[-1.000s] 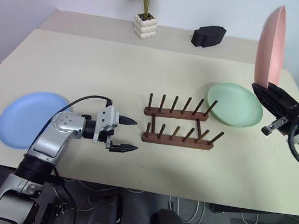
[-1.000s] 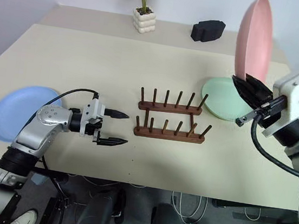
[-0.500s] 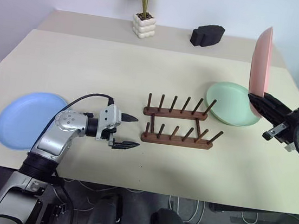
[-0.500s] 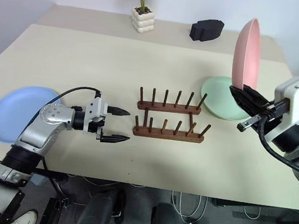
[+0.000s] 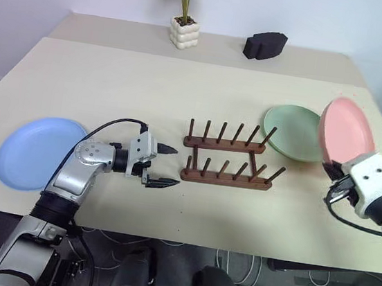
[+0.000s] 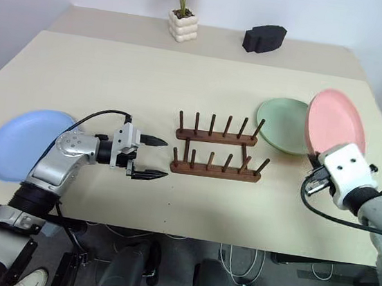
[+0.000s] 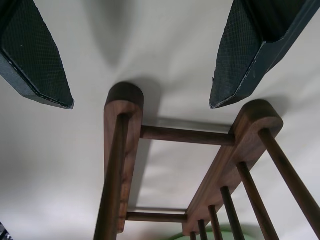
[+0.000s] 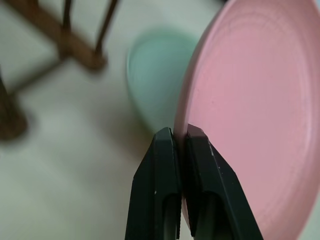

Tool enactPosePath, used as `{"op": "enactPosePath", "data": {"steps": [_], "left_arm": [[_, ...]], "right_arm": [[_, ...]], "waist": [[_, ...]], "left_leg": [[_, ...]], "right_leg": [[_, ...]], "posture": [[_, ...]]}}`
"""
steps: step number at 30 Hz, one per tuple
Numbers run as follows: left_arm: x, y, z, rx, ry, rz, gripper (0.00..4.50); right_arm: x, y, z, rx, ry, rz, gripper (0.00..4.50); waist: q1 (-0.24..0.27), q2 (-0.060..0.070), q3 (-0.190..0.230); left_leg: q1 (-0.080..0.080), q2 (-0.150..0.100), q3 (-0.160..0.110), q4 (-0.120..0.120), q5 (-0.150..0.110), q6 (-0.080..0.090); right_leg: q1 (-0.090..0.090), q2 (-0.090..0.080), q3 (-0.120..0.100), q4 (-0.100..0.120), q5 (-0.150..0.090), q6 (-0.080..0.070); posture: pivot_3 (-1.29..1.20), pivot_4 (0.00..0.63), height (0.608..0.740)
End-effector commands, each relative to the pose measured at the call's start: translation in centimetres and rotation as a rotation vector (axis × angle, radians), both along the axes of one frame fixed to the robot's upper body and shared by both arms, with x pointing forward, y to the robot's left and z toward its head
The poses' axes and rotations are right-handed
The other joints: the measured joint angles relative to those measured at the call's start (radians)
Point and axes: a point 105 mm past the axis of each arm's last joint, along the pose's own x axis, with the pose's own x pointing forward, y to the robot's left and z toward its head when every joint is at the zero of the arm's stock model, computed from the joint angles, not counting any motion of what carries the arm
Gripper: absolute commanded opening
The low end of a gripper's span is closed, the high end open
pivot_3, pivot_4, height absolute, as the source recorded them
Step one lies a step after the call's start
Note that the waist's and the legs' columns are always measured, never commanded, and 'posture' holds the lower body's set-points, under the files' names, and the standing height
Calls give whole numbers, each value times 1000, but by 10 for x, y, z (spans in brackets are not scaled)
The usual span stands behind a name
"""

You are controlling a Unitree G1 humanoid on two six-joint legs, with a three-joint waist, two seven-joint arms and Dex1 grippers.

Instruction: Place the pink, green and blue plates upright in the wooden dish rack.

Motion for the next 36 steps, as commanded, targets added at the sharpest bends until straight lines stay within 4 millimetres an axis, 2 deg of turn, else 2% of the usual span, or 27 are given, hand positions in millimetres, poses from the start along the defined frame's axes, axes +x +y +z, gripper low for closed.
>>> {"op": "enactPosePath", "data": {"steps": [1, 5, 8, 12, 14, 17, 18, 19, 20, 24, 26, 30, 33, 36], "left_arm": [[2, -3, 6, -1, -39, -8, 4500], [2, -4, 5, -4, -41, -2, 4500], [4, -6, 3, 2, -46, 3, 4500], [8, -8, 0, 15, -57, 12, 4500], [10, -7, 1, 10, -51, 17, 4500], [11, -1, 0, 8, -30, 33, 4500], [10, 2, 0, 11, -27, 34, 3957], [9, 5, -1, 20, -25, 30, 3654], [8, 7, -1, 28, -23, 24, 3167], [-1, 9, -2, 49, -4, -33, 1092], [-7, 9, -6, 80, 13, -72, 88], [-18, 5, -13, 112, 58, -124, 37], [-24, -8, -17, 124, 61, -161, 37], [-26, -21, -19, 122, 59, -170, 37]], "right_arm": [[0, 2, -9, -129, -8, 49, 47], [0, 6, -19, -109, 8, 70, 47], [1, 8, -22, -92, 17, 76, 1023], [-4, 9, -21, -97, 31, 86, 2920], [-6, 5, -14, -118, 0, 69, 3855], [-15, 3, -2, -75, -22, 67, 3855], [-18, 5, 1, -46, -23, 75, 3632], [-23, 8, 3, -17, -7, 93, 3245], [-28, 10, 3, 4, 9, 104, 2870], [-43, 24, -9, 72, 118, 170, 800], [-51, 38, -20, 110, 190, 213, 0], [-51, 59, -41, 138, 267, 239, 0], [-39, 60, -56, 91, 276, 194, 0], [-27, 63, -60, 78, 245, 174, 0]], "waist": [[0, 0, 0], [2, 0, 0], [2, 0, 0], [5, 0, 0], [5, 0, 0], [5, 0, 0], [4, 0, 0], [4, 0, 0], [3, 0, 0], [2, 0, 0], [2, 0, 0], [0, 0, 0], [0, 0, 0], [4, 0, 0]], "left_leg": [[0, 0, 0, 0, 0, 0], [0, 0, 0, 1, 0, 0], [0, 0, 0, 1, 0, -1], [0, 0, 0, 1, 0, 0], [0, 0, 0, 1, 0, -1], [0, 0, 0, 1, 0, -1], [0, 0, 0, 1, 0, -1], [0, 0, 0, 1, 0, -1], [0, 0, 0, 1, 0, -1], [1, 0, 0, 1, 0, -1], [1, 0, 0, 1, 0, 0], [1, 0, 0, 1, -1, 1], [1, 0, -1, 1, -1, 2], [1, 0, 0, 2, 0, 2]], "right_leg": [[0, 0, 0, 0, 0, 0], [0, 0, 0, 1, 0, 0], [0, 0, 0, 1, 0, 0], [0, 0, 0, 1, 0, 0], [0, 0, 0, 1, 0, 0], [0, 0, 0, 1, 0, 0], [0, 0, 0, 1, 0, 0], [1, 0, 0, 1, 0, 0], [0, 0, 0, 1, 0, 0], [1, 0, 0, 1, 0, 0], [1, 0, 0, 1, 0, 0], [1, 0, 0, 2, 0, 0], [1, 0, 0, 2, 0, 0], [1, 0, 0, 2, 0, 0]], "posture": [[0, 150, 740], [0, 150, 740], [0, 150, 740], [0, 150, 740], [0, 150, 740], [0, 150, 740], [0, 150, 740], [0, 150, 740], [0, 150, 740], [0, 150, 740], [0, 150, 740], [0, 150, 740], [0, 150, 740], [0, 150, 740]]}}
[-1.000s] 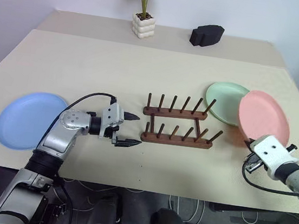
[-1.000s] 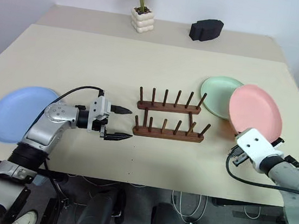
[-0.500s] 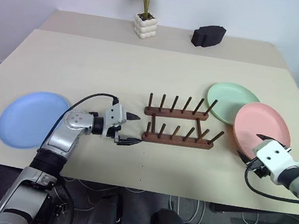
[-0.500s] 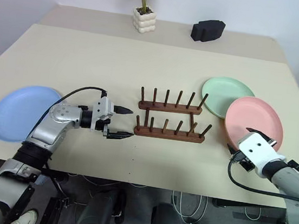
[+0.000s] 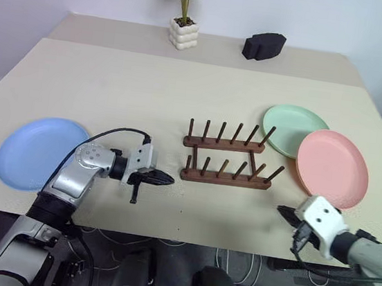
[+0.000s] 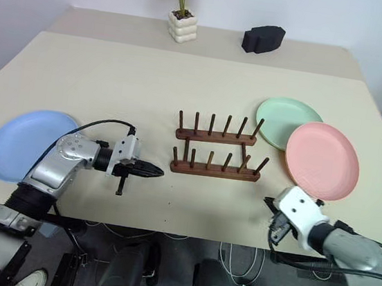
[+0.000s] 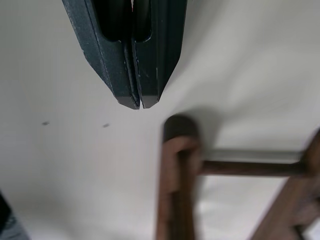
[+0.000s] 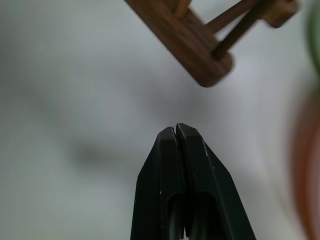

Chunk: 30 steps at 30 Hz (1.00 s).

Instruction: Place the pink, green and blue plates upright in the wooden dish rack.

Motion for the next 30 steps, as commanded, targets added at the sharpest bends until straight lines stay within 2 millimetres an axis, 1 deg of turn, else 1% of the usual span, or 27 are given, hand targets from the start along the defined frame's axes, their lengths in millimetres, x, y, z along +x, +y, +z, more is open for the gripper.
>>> {"op": "enactPosePath", "data": {"steps": [1, 6, 13, 20, 25, 30], "left_arm": [[-3, -16, 1, 6, -25, -17, 37], [5, -28, -9, 26, -28, 60, 37], [17, -33, -7, -8, -60, 174, 37], [35, -27, -7, -7, -112, 281, 37], [54, -18, -3, -14, -168, 376, 37], [68, -13, 1, -36, -190, 438, 37]], "right_arm": [[11, 2, 0, -23, -45, -23, 0], [26, 10, -4, -37, -71, -22, 0], [42, 14, -2, -44, -113, -20, 0], [59, 21, 3, -38, -170, -7, 0], [71, 25, 7, -38, -212, -3, 0], [86, 29, 15, -26, -278, -14, 0]], "waist": [[2, 0, 0], [2, 0, 0], [-1, 0, 0], [-2, 0, 0], [-1, 0, 0], [-2, 0, 0]], "left_leg": [[0, 0, 0, 0, 0, 0], [0, 0, 0, 0, 1, -1], [3, 0, 0, 1, 1, 5], [5, 0, 0, 1, 3, 6], [5, 0, 0, 0, 3, 6], [5, 0, 0, 0, 4, 6]], "right_leg": [[0, 0, 0, 0, 0, 0], [0, 0, 0, 0, 0, 0], [3, 0, 0, 0, 4, 2], [4, 0, 0, 0, 7, 2], [3, 0, 0, 0, 7, 2], [3, 0, 0, 0, 7, 2]], "posture": [[0, 150, 740], [0, 150, 740], [0, 150, 740], [0, 150, 740], [0, 150, 740], [0, 150, 740]]}}
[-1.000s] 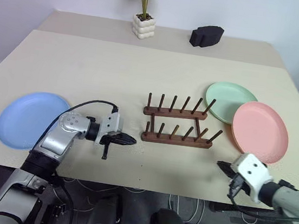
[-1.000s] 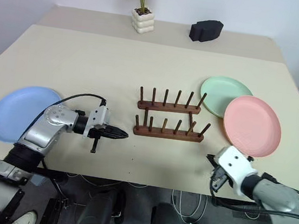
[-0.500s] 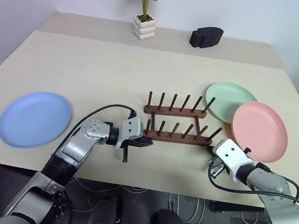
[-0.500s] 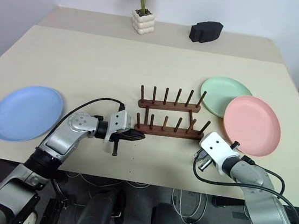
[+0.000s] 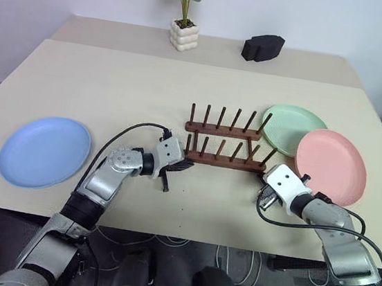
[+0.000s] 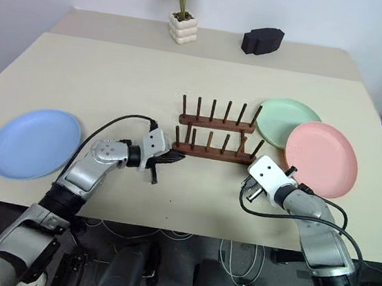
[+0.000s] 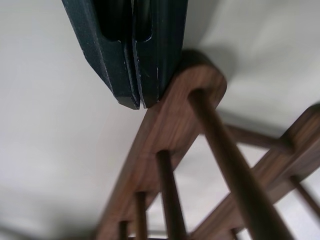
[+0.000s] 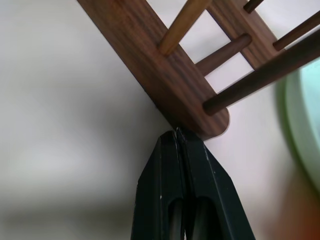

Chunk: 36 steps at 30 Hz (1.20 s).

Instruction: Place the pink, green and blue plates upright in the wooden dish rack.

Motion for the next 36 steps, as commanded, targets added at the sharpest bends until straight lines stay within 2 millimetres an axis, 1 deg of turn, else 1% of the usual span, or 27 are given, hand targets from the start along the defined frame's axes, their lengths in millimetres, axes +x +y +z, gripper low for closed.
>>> {"op": "enactPosePath", "data": {"steps": [1, 5, 8, 11, 13, 14, 16, 17, 18, 20, 21, 22, 24, 26, 31, 33, 34, 35, 36], "left_arm": [[10, 9, 1, -2, -21, 61, 37], [11, 9, -1, -7, -22, 67, 37], [9, 9, -4, -5, -20, 61, 37], [2, 7, -3, -19, -7, 25, 37], [-9, 6, 1, -44, 12, -36, 37], [-14, 6, 3, -52, 21, -62, 11], [-28, 7, 7, -72, 35, -130, 0], [-34, 7, 9, -83, 43, -161, 0], [-38, 7, 10, -90, 49, -184, 0], [-43, 8, 12, -99, 59, -210, 0], [-45, 7, 13, -103, 63, -223, 0], [-47, 7, 13, -106, 66, -232, 0], [-49, 6, 15, -116, 69, -254, 0], [-50, 5, 17, -125, 67, -273, 0], [-51, 6, 24, -139, 53, -307, 0], [-51, 7, 25, -134, 51, -315, 0], [-51, 7, 25, -132, 51, -316, 0], [-50, 7, 24, -130, 51, -315, 0], [-50, 7, 24, -129, 51, -314, 0]], "right_arm": [[9, 2, 15, -7, -88, 0, 0], [13, 1, 16, -8, -102, -3, 0], [11, -1, 18, -16, -107, -1, 0], [3, -8, 23, -32, -102, 4, 0], [-9, -13, 29, 3, -57, 21, 0], [-14, -15, 32, 23, -45, 20, 244], [-21, -29, 44, 26, -51, -16, 815], [-24, -37, 50, 18, -63, -45, 1235], [-26, -44, 55, 16, -68, -70, 1796], [-30, -54, 62, 15, -73, -109, 2776], [-30, -63, 64, 0, -89, -150, 3107], [-30, -70, 64, -13, -101, -182, 3723], [-32, -82, 58, -37, -85, -234, 4483], [-34, -87, 47, -48, -54, -266, 4483], [-38, -84, 25, -5, 15, -298, 4483], [-39, -84, 19, -9, 27, -315, 4483], [-39, -84, 17, -11, 28, -319, 3940], [-39, -84, 18, -16, 24, -325, 3598], [-39, -85, 18, -15, 20, -332, 3140]], "waist": [[1, 0, 0], [2, 0, 0], [2, 0, 0], [2, 0, 0], [3, 0, 0], [3, 0, 0], [2, 0, 0], [1, 1, 0], [1, 0, 0], [2, 1, 0], [3, 0, 0], [4, 0, 0], [4, 0, 0], [3, 0, 0], [1, 1, 0], [1, 1, 0], [1, 1, 0], [1, 1, 0], [1, 1, 0]], "left_leg": [[0, 0, 0, 0, 0, 0], [0, 0, 0, -1, 1, -2], [0, 0, 0, -1, 1, -2], [0, 0, 0, -1, 1, -2], [0, 0, 0, -1, 1, -2], [-1, 0, 1, -2, 2, -4], [-1, 0, 1, -3, 3, -6], [-2, 0, 1, -3, 3, -6], [-2, 0, 1, -3, 3, -6], [-2, 0, 1, -3, 3, -6], [-2, 0, 1, -3, 2, -4], [-2, 0, 0, -2, 0, -1], [-2, 0, 0, -2, 0, -1], [-2, 0, 0, -2, 0, -1], [-2, 0, 0, -3, 1, -1], [-2, 0, 0, -3, 1, -1], [-2, 0, 0, -3, 1, -1], [-2, 0, 0, -3, 1, -1], [-2, 0, 1, -3, 1, -1]], "right_leg": [[0, 0, 0, 0, 0, 0], [0, 0, 0, 0, 0, 0], [0, 0, 0, 0, 0, 0], [0, 0, 0, 0, 0, 0], [0, 0, 0, -1, 0, 0], [0, 0, 0, -1, 0, 0], [-1, 0, 0, -3, 0, 0], [-1, 0, 0, -3, 0, 0], [-1, 0, 0, -3, 0, 0], [-1, -1, 0, -3, 0, 0], [-1, -1, 0, -3, 0, 0], [-1, -1, -1, -2, 0, 0], [-1, -1, -1, -2, 0, 0], [-1, -1, -1, -2, 0, 0], [-2, -1, -1, -3, 0, 0], [-2, -1, -1, -3, 0, 0], [-2, -1, 0, -3, 0, 0], [-2, -1, 0, -3, 0, 0], [-2, -1, 0, -2, 0, 0]], "posture": [[0, 150, 740], [0, 150, 740], [0, 150, 740], [0, 150, 740], [0, 150, 740], [0, 150, 740], [0, 150, 740], [0, 150, 740], [0, 150, 740], [0, 150, 740], [0, 150, 740], [0, 150, 740], [0, 150, 740], [0, 150, 740], [0, 150, 740], [0, 150, 740], [0, 150, 740], [0, 150, 740], [0, 150, 740]]}}
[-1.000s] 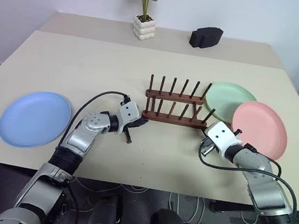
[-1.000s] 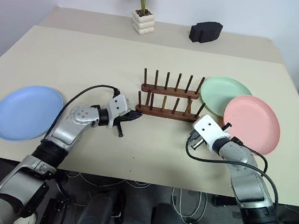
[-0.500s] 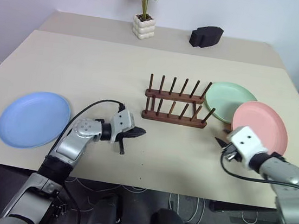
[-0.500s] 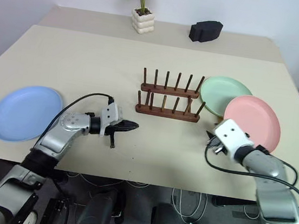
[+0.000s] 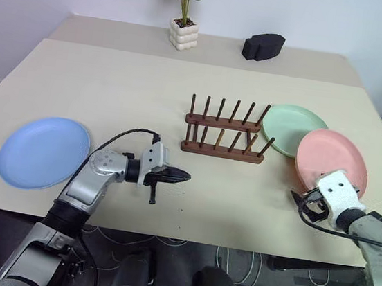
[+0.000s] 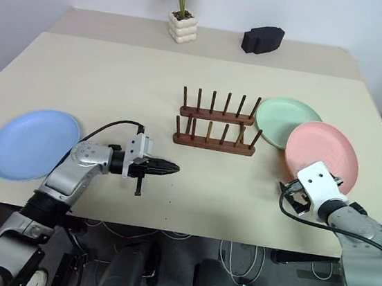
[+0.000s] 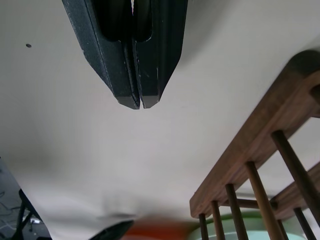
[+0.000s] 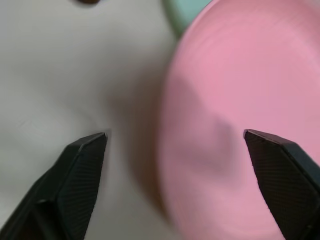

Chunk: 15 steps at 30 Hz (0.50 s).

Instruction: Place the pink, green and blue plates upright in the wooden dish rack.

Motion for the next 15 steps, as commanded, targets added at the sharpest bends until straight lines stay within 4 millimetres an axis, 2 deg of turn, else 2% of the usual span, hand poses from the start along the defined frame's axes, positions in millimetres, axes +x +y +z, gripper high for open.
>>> {"op": "enactPosePath", "data": {"steps": [1, 3, 6, 12, 13, 15], "left_arm": [[1, -1, 12, -24, -47, -15, 0], [1, -1, 11, -21, -47, -15, 0], [1, -2, 10, -21, -45, -16, 0], [2, -2, 8, -14, -40, -15, 0], [2, -2, 8, -13, -38, -16, 0], [2, -1, 7, -10, -34, -16, 0]], "right_arm": [[2, -5, 9, -21, -44, -31, 2726], [2, -4, 12, -26, -52, -32, 1602], [1, -4, 16, -48, -67, -27, 162], [-1, -10, 40, -175, -139, -43, 70], [0, -9, 48, -197, -162, -36, 70], [5, -8, 81, -227, -266, -36, 70]], "waist": [[0, 0, 0], [0, 0, 0], [1, 0, 0], [2, 0, 0], [2, 0, 0], [-1, 1, 1]], "left_leg": [[0, 0, 0, 0, 0, 0], [0, 0, 0, 0, 0, 0], [0, 0, 0, 0, 0, 0], [0, 0, 0, 0, 0, 0], [0, 0, 0, 0, 0, 0], [0, 0, 0, 0, 0, 0]], "right_leg": [[0, 0, 0, 0, 0, 0], [0, 0, 0, 0, 0, 0], [0, 0, 0, 0, 0, 0], [0, 0, 0, 0, 0, 0], [0, 0, 0, 0, 0, 0], [0, 0, 0, 0, 0, 0]], "posture": [[0, 150, 740], [0, 150, 740], [0, 150, 740], [0, 150, 740], [0, 150, 740], [0, 150, 740]]}}
